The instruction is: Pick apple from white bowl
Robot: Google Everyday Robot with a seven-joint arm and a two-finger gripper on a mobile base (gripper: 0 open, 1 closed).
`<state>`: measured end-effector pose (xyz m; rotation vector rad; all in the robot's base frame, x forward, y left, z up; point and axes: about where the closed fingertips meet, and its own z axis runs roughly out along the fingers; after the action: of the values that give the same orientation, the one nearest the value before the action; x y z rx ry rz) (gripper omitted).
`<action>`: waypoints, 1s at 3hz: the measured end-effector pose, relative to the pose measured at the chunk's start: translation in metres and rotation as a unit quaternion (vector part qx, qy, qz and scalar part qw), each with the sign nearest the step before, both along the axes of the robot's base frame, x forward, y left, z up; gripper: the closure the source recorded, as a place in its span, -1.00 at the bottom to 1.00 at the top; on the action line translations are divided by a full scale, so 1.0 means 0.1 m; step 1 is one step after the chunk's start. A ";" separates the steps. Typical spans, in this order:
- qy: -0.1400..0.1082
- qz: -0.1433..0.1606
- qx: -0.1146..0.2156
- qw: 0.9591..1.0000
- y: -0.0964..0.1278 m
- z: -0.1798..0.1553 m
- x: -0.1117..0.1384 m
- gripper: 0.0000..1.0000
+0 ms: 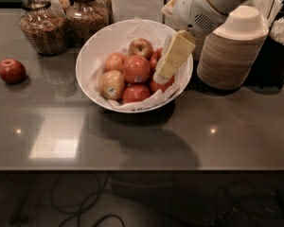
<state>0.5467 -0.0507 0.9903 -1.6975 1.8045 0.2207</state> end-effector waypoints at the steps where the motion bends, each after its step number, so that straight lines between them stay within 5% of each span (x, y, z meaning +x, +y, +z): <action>1: 0.012 0.018 0.001 1.000 0.19 -0.14 0.04 -1.00; 3: 0.042 0.035 -0.010 0.998 0.42 -0.45 0.09 -0.94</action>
Offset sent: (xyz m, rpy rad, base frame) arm 0.0095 0.0505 -0.0540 -0.0236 0.1030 0.0913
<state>0.5561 -0.0090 0.9458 -1.7920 1.8143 0.3098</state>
